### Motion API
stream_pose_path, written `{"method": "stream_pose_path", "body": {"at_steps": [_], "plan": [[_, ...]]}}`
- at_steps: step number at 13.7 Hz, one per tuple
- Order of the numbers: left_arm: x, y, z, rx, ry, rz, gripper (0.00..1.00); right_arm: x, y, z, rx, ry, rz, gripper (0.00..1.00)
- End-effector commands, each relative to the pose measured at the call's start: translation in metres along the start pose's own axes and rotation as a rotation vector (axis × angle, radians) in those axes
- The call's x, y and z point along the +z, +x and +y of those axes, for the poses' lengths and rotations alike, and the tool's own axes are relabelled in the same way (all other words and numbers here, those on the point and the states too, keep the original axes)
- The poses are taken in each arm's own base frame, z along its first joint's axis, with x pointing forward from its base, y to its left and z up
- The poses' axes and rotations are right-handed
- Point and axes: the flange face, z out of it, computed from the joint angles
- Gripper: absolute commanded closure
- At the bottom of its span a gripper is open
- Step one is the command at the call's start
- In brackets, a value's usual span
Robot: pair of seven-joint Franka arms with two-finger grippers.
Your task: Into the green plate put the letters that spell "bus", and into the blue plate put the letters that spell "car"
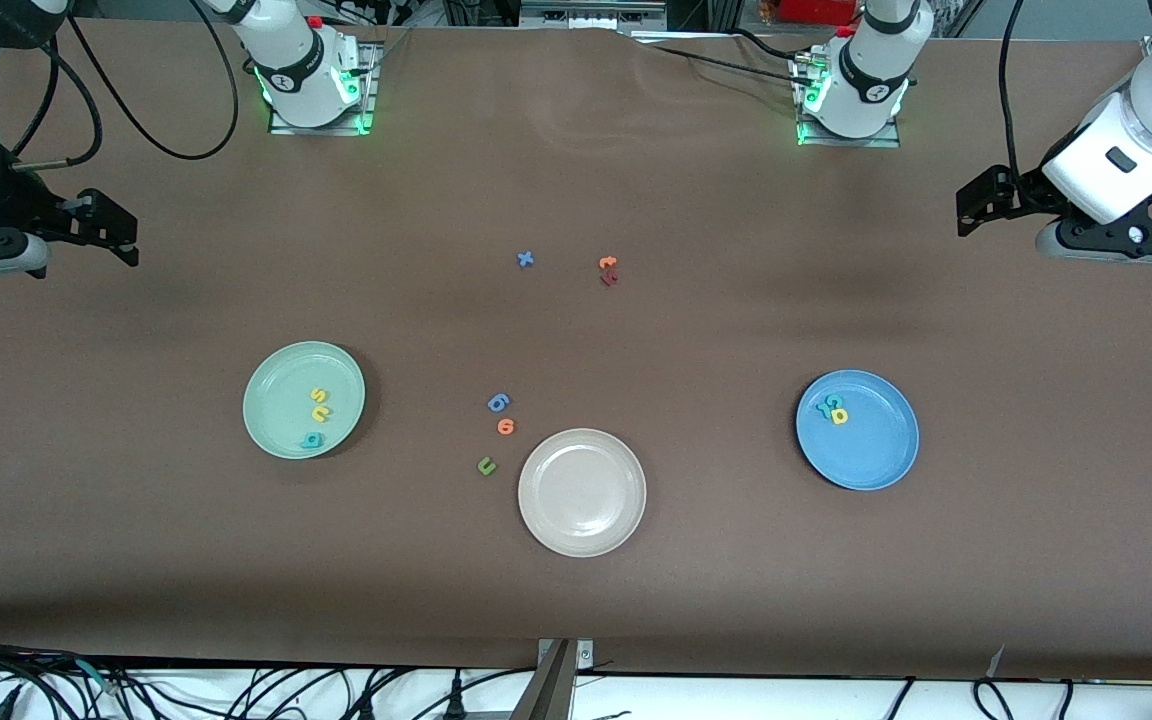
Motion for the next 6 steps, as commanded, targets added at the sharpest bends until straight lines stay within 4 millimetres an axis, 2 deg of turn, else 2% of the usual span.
{"method": "stream_pose_path", "body": {"at_steps": [1,6], "plan": [[-0.0119,0.0021,0.0023,-0.004,0.002,0.005,0.0,0.0102,-0.0022,0.0019,0.01,0.003,-0.012,0.0],[-0.0094,0.0047,0.0023,-0.003,0.001,0.0,0.0,0.0095,-0.0031,-0.002,0.018,0.029,-0.027,0.0]]}}
